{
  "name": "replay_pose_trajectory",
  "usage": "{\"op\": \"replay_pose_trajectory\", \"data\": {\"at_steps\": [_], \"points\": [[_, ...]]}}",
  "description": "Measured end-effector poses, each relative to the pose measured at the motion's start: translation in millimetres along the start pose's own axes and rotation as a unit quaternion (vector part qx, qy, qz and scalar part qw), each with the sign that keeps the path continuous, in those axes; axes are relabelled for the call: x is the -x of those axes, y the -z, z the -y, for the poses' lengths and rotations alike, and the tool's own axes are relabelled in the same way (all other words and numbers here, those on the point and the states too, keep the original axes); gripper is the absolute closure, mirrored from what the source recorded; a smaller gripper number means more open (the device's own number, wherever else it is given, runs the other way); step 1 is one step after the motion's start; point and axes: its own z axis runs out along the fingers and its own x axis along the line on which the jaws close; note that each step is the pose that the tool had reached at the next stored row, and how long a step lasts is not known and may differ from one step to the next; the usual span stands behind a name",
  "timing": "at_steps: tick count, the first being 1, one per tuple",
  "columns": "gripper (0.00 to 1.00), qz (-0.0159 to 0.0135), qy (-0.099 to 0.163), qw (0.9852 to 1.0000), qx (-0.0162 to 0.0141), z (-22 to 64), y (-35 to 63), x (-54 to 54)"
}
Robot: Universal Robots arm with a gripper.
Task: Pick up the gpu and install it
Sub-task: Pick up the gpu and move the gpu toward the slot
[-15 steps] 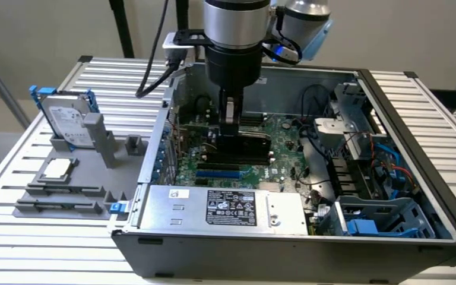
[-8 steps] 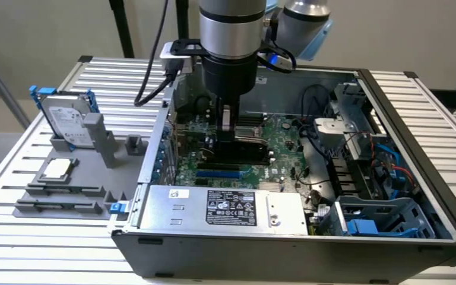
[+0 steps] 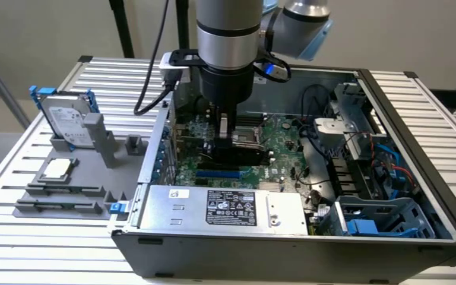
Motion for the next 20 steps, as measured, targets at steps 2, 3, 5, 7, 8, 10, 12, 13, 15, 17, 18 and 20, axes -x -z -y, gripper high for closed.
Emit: {"op": "replay_pose_trajectory", "data": {"at_steps": [2,3,5,7,8,10,12,13,15,17,18,20], "points": [[0.74,0.0000,0.001,1.0000,0.0000,-0.7,-3.6,-0.3],[0.74,-0.0001,0.001,1.0000,0.0000,-0.9,-5.4,-0.4],[0.74,-0.0001,0.001,1.0000,0.0000,-1.6,-9.0,-0.7],[0.74,0.0000,0.001,1.0000,0.0000,-2.1,-12.6,-0.8],[0.74,0.0000,0.001,1.0000,0.0000,-2.4,-14.1,-0.8],[0.74,0.0001,0.001,1.0000,0.0000,-3.3,-16.3,-0.9],[0.74,0.0002,0.001,1.0000,0.0001,-4.4,-17.6,-1.0],[0.74,0.0004,0.001,1.0000,0.0001,-4.8,-18.2,-1.0],[0.74,0.0009,0.002,1.0000,0.0001,-5.0,-19.0,-1.0],[0.74,0.0016,0.002,1.0000,0.0001,-5.4,-19.8,-1.0],[0.74,0.0019,0.002,1.0000,0.0002,-5.5,-20.1,-1.1],[0.74,0.0025,0.002,1.0000,0.0002,-6.0,-20.7,-1.1]]}}
